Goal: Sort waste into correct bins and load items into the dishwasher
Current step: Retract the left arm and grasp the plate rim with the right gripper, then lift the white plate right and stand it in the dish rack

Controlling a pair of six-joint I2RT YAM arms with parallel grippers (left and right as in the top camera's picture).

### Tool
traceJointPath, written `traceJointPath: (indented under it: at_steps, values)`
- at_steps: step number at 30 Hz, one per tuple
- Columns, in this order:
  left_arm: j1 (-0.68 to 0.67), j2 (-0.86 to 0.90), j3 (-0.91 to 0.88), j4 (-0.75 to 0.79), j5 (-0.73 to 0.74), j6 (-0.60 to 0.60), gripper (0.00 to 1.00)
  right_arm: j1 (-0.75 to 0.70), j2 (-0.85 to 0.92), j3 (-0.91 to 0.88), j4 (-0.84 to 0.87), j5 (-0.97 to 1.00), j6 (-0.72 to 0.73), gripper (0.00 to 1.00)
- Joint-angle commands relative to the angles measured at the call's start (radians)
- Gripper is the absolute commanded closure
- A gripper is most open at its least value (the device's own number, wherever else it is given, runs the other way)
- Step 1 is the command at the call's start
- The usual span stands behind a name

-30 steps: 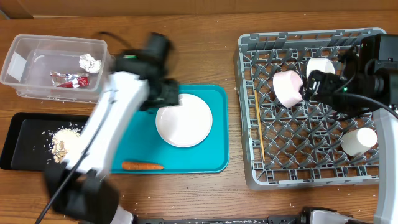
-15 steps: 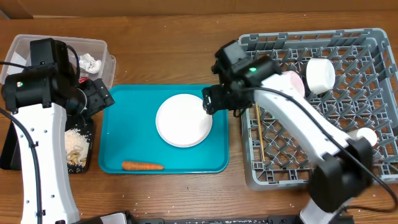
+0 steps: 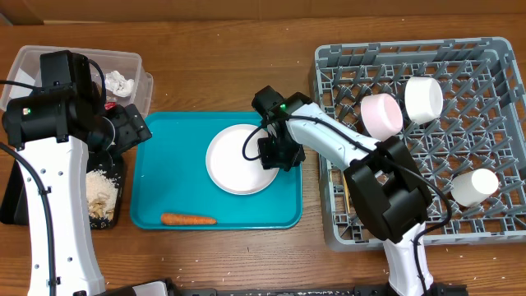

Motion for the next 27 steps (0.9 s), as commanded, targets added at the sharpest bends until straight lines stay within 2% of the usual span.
traceJointPath:
  at_steps: [1,5,9,16,22,27]
  values:
    - [0.005,-0.004,0.012,0.001,-0.006,0.019,0.12,0.000,0.022,0.008,0.012,0.021,0.039,0.82]
    - [0.005,-0.004,0.012,0.001,-0.006,0.019,0.12,-0.010,0.021,0.009,0.010,0.026,0.038,0.96]
    - [0.005,-0.004,0.012,0.001,-0.006,0.020,0.12,-0.042,-0.006,0.040,-0.035,0.044,0.038,0.96]
    - [0.005,-0.004,0.012,0.002,-0.007,0.020,0.12,-0.106,-0.181,0.184,-0.172,0.227,0.028,0.96]
    - [0.005,-0.004,0.012,0.004,-0.007,0.020,0.12,-0.157,-0.402,0.250,-0.226,0.582,0.026,0.96]
    - [0.005,-0.004,0.012,0.005,-0.007,0.020,0.12,-0.219,-0.488,0.250,-0.254,0.898,0.027,0.96]
